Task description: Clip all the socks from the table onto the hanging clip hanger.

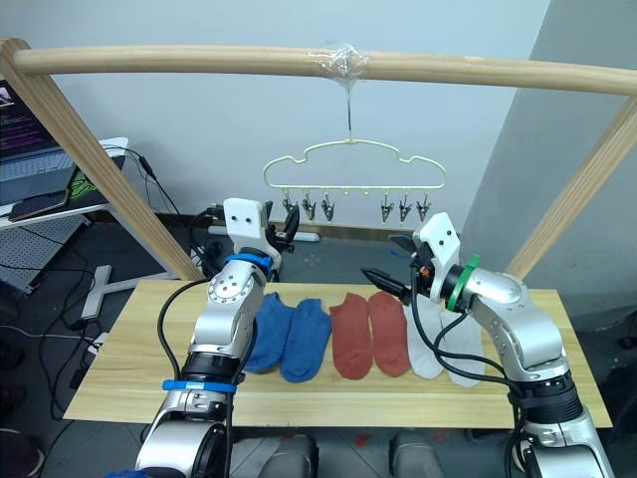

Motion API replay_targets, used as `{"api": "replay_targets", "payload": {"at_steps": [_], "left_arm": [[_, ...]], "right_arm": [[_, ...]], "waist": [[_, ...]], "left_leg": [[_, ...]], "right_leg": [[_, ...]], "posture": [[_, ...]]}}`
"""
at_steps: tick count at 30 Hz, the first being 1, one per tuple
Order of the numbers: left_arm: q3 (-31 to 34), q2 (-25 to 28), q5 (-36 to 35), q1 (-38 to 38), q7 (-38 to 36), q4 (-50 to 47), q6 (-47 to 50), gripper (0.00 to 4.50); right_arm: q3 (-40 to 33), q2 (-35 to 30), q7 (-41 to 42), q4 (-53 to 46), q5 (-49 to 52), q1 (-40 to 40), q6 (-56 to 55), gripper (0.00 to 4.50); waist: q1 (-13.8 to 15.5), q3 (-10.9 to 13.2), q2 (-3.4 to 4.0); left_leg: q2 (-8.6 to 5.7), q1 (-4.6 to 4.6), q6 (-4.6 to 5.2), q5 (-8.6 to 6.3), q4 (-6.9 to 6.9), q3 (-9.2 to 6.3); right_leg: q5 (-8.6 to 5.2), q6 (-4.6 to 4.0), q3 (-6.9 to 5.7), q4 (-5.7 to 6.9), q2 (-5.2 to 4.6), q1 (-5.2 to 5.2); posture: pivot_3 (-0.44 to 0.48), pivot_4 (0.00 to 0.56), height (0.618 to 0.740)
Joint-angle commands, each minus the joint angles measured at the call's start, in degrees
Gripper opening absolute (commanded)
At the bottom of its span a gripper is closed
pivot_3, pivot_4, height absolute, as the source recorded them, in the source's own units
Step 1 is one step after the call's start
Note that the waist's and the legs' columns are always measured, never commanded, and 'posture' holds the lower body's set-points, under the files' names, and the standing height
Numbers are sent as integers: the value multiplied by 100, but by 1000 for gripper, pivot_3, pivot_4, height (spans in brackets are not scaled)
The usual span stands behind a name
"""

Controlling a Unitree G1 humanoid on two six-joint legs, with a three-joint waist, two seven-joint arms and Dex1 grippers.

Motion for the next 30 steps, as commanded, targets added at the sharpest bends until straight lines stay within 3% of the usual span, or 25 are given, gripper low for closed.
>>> {"api": "replay_targets", "payload": {"at_steps": [1, 28, 30], "left_arm": [[-69, -23, 139, -175, 61, 107, -283, 2646], [-37, 157, 399, -746, 262, 1061, -1064, 2646], [-56, 142, 382, -728, 197, 1036, -1090, 2300]], "right_arm": [[15, -13, 64, -110, -5, -142, -74, 4500], [4, -67, -3, -214, -60, -81, -20, 4500], [-1, -59, -7, -241, -56, -63, -5, 4500]], "waist": [[-30, 14, -2], [-75, 93, -3], [-75, 93, -3]], "left_leg": [[0, 0, 0, 0, 0, 0], [0, -21, 0, 0, 0, -3], [0, -22, 0, 0, 0, -3]], "right_leg": [[0, 1, 0, 0, 0, -1], [4, 10, -2, 2, 0, -19], [4, 10, -2, 1, 0, -20]], "posture": [[-7, 196, 740], [-17, 199, 740], [-17, 199, 740]]}}
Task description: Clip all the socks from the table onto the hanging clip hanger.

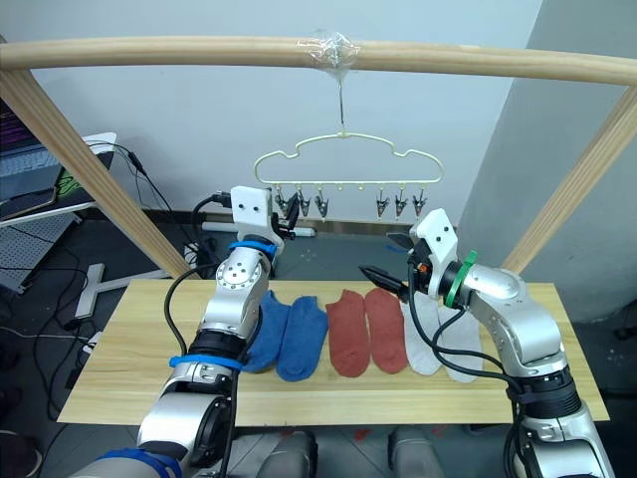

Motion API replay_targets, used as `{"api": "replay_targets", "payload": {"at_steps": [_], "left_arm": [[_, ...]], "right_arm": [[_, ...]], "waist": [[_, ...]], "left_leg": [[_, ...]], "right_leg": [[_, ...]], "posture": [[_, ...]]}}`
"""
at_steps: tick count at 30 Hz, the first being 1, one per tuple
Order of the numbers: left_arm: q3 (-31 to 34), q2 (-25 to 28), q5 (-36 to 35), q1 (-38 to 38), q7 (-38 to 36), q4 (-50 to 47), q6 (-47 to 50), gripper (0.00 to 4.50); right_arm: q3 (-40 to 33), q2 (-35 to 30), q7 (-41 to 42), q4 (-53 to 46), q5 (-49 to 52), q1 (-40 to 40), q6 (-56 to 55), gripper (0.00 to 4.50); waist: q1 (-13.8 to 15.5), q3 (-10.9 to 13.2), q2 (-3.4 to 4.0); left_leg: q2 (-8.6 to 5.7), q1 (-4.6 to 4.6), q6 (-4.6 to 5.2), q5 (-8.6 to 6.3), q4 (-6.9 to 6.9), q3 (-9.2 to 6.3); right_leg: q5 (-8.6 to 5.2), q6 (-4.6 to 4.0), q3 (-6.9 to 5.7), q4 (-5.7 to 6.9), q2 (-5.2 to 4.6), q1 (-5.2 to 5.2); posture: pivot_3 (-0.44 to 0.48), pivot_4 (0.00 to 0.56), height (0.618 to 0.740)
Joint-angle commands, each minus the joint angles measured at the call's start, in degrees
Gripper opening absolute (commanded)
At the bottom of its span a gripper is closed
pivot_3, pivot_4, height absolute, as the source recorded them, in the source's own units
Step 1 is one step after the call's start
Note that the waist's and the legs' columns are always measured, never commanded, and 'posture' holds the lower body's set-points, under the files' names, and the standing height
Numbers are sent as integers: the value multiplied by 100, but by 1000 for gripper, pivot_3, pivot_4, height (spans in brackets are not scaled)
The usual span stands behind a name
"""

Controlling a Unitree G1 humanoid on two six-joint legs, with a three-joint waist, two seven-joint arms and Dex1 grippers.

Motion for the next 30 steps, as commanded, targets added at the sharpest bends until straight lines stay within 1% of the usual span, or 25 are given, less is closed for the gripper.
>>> {"api": "replay_targets", "payload": {"at_steps": [1, 6, 10, 15, 16, 18, 20, 22, 24, 26, 30], "left_arm": [[-56, -12, 25, -59, -67, -127, -179, 2097], [-74, -69, -11, -28, -97, -178, -148, 632], [-72, -88, -2, -31, -86, -179, -155, 53], [-48, -67, -2, -51, -95, -165, -152, 25], [-45, -45, -12, -45, -124, -185, -115, 25], [-29, 32, -6, -16, -142, -280, 61, 25], [-4, 112, -50, 46, -226, -401, 150, 25], [28, 165, -124, 134, -320, -487, 190, 25], [38, 189, -140, 195, -359, -510, 208, 25], [39, 192, -130, 215, -367, -490, 206, 25], [6, 128, -149, 156, -429, -419, 227, 25]], "right_arm": [[-43, -33, 6, -243, -6, 2, -97, 4500], [-46, -33, -5, -278, 1, 3, -68, 4500], [-37, -2, -26, -283, 10, -9, -53, 4500], [-109, 29, -153, -361, 56, 87, 54, 4500], [-165, 44, -301, -433, 61, 216, 174, 4500], [-259, 82, -784, -615, -62, 741, 534, 4500], [-192, 34, -1182, -604, -466, 1318, 495, 4500], [-376, 296, -1716, -347, -653, 1588, 494, 4500], [-515, 487, -2133, -72, -835, 1628, 466, 4500], [-598, 593, -2421, 204, -1020, 1564, 410, 4500], [-776, 759, -2907, 1226, -1326, 1272, 304, 4500]], "waist": [[0, 0, 0], [0, 0, 0], [-1, 1, 0], [0, 4, 1], [0, 5, 1], [23, 4, 0], [23, 4, 1], [17, 7, 2], [-21, 14, 13], [-35, 16, 14], [-42, 17, 15]], "left_leg": [[0, -1, 0, 0, 0, 0], [0, -5, 0, 0, 0, 0], [0, -6, 0, 0, 0, 0], [0, -11, 0, 0, 0, 0], [0, -12, 0, 0, 0, 0], [0, -16, 0, 0, -1, -4], [0, -21, 0, 0, -2, -5], [-2, -23, 0, 0, -3, -4], [-1, -20, 0, 0, -2, 6], [1, -14, 1, 2, 0, 9], [4, -10, 15, 12, 1, 9]], "right_leg": [[0, 0, 0, 0, 0, 0], [0, 0, 0, 1, 0, -6], [0, 1, 0, 1, 0, -7], [0, 1, 0, 2, 0, -12], [0, 1, 0, 1, 0, -13], [0, 0, -2, 1, 0, -14], [-4, 4, -6, 1, 0, -16], [-5, 4, -4, 0, -2, -18], [-4, 6, 3, 5, -2, -23], [-2, 9, 5, 12, -1, -25], [-3, 5, 3, 13, 1, -21]], "posture": [[-17, 199, 740], [-17, 202, 740], [-19, 206, 740], [-12, 208, 740], [-7, 209, 740], [-3, 209, 740], [-2, 212, 740], [-2, 211, 740], [-1, 210, 740], [-6, 209, 740], [-13, 206, 740]]}}
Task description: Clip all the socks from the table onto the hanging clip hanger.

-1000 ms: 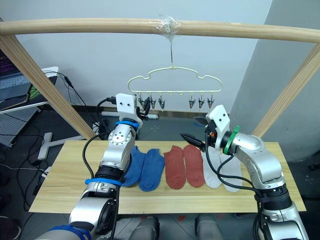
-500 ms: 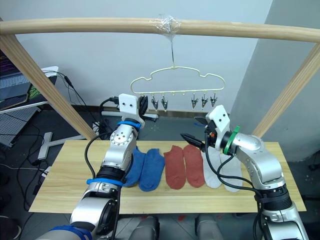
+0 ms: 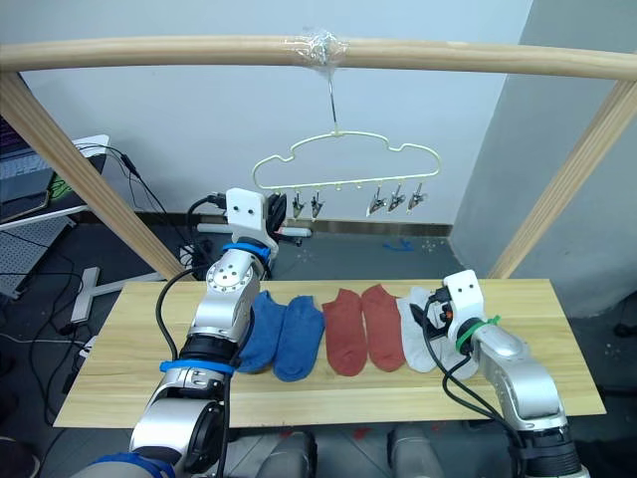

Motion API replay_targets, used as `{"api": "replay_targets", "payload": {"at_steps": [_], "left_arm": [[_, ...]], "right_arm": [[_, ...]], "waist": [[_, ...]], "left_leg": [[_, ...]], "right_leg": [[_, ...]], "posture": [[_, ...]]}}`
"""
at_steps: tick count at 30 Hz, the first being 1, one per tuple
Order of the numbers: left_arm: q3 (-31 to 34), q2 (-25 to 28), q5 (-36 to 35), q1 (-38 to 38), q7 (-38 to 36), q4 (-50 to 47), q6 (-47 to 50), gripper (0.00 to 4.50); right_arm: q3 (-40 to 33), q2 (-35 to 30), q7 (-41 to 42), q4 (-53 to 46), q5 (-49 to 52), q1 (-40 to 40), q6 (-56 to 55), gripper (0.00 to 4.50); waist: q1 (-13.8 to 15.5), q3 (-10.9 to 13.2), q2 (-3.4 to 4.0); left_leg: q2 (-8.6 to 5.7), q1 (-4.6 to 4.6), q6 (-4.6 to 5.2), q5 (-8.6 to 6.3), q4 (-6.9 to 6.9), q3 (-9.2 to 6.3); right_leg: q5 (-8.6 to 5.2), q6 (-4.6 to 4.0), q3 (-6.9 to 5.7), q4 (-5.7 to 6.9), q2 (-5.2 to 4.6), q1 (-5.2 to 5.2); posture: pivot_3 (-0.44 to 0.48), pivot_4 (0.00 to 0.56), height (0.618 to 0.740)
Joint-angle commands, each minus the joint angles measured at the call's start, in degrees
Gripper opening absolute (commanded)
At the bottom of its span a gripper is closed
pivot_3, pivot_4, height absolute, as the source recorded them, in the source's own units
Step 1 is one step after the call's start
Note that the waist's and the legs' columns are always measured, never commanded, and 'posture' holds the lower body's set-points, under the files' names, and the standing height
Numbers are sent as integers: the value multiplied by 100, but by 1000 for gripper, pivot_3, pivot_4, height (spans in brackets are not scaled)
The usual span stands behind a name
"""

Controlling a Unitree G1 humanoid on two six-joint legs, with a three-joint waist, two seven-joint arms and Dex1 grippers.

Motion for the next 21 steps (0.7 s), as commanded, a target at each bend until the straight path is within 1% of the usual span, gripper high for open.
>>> {"api": "replay_targets", "payload": {"at_steps": [1, 4, 9, 12, 16, 19, 21], "left_arm": [[-10, -22, -32, -56, -39, -94, 2, 25], [-28, -44, -18, -73, -47, -74, 4, 25], [-23, -58, -31, -51, -56, -105, 25, 25], [-21, -51, -21, -32, -59, -129, 34, 25], [-12, -36, -18, -17, -59, -175, 59, 25], [-3, -23, -10, -22, -51, -183, 54, 0], [11, -23, -9, -28, -30, -185, 52, 0]], "right_arm": [[-242, 95, -395, 660, -222, -237, -110, 4500], [-496, 277, -606, 1054, -145, -412, 76, 4500], [-260, 270, -600, 2011, -511, -642, -269, 4500], [-416, 434, -649, 2376, -432, -737, -242, 4500], [-328, 411, -592, 2665, -559, -723, -385, 4500], [-273, 375, -511, 2747, -592, -673, -428, 3994], [-325, 373, -493, 2738, -573, -677, -451, 3255]], "waist": [[4, 0, 0], [-3, 2, 3], [-8, 6, 9], [-10, 6, 9], [-34, 6, 9], [-35, 6, 9], [-35, 6, 9]], "left_leg": [[-1, -1, 0, 0, 1, 0], [-2, -6, 1, 0, 0, 1], [-3, -14, 1, -1, -3, 3], [-3, -13, 1, 0, -3, 1], [-3, -11, 1, 0, 0, 3], [-3, -5, 1, 0, 0, 1], [-3, -4, 1, 0, 0, 1]], "right_leg": [[0, 0, 1, -1, 0, 1], [10, 16, 2, -3, -1, 1], [9, 15, 4, -7, 0, -8], [9, 15, 3, -4, 0, -8], [11, 17, 6, -5, 0, -5], [11, 17, 4, -4, 0, 2], [11, 18, 4, -5, 0, 4]], "posture": [[-13, 206, 740], [-12, 207, 740], [-6, 208, 740], [-1, 207, 740], [4, 207, 740], [8, 206, 740], [11, 205, 740]]}}
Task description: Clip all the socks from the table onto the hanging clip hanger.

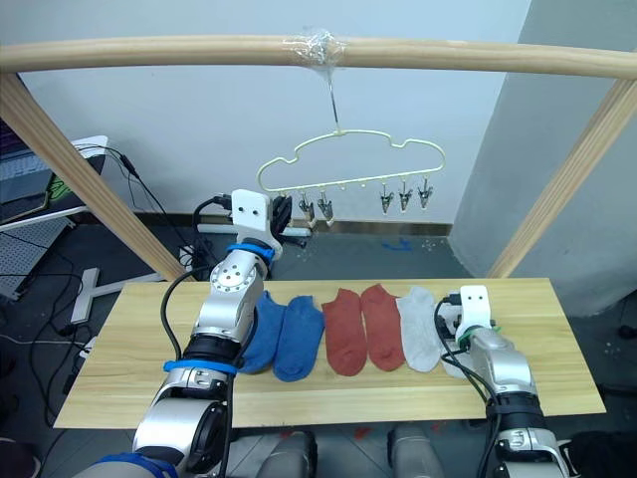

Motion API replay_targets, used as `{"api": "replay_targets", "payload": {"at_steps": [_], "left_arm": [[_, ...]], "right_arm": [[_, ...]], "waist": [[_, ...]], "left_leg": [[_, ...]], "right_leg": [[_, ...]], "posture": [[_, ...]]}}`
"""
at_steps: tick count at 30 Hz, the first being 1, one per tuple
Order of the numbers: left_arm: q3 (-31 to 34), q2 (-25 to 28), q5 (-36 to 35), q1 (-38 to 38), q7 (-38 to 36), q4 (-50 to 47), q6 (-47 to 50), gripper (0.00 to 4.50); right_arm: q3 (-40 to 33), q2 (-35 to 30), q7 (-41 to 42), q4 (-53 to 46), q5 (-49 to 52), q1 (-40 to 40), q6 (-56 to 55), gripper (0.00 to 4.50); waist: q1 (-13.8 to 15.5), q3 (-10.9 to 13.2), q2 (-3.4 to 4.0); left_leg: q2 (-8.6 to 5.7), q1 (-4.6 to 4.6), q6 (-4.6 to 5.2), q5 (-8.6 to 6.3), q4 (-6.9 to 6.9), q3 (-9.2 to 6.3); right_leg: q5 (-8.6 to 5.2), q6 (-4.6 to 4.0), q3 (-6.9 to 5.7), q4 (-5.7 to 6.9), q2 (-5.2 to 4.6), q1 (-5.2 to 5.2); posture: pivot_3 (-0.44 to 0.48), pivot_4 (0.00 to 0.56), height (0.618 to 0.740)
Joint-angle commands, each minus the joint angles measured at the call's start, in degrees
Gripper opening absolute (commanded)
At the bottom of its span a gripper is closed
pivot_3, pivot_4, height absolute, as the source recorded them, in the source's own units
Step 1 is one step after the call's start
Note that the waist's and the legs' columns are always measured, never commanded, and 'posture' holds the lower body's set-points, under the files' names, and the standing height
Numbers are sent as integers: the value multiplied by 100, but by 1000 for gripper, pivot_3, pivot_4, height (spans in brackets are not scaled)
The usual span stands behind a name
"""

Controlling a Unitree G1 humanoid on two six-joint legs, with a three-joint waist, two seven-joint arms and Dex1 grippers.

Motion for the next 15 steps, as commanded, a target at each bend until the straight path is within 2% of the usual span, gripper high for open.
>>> {"api": "replay_targets", "payload": {"at_steps": [1, 8, 9, 12, 15], "left_arm": [[33, 36, -10, -4, 34, -195, -24, 0], [69, 28, -100, 20, -20, -255, 62, 0], [97, 25, -158, 21, -52, -272, 114, 0], [335, -2, -784, 30, -425, -520, 694, 0], [483, 81, -1255, 48, -790, -723, 1393, 0]], "right_arm": [[-22, -86, 59, 33, -60, 99, -35, 2921], [195, -436, 508, -467, -235, 343, -507, 280], [233, -514, 608, -619, -251, 390, -629, 24], [867, -1027, 1560, -1815, -392, 520, -1321, 24], [1287, -1089, 1972, -2638, -342, 495, -1255, 24]], "waist": [[0, 0, 0], [1, 0, 0], [-1, 1, 1], [-32, 17, 13], [-104, 21, 12]], "left_leg": [[0, 0, 0, 0, 0, 0], [-1, -1, 0, 0, 0, 0], [-1, -1, 0, 0, 0, 0], [-2, -5, 0, 0, 0, 1], [0, -3, 0, 0, 0, 2]], "right_leg": [[0, 0, 0, -1, 0, 1], [0, 0, 0, -2, 0, 1], [0, 0, 0, -3, 0, 1], [0, 1, 1, -2, -1, -3], [0, 3, 3, 1, 0, -8]], "posture": [[9, 203, 740], [12, 202, 740], [12, 202, 740], [14, 203, 740], [13, 202, 740]]}}
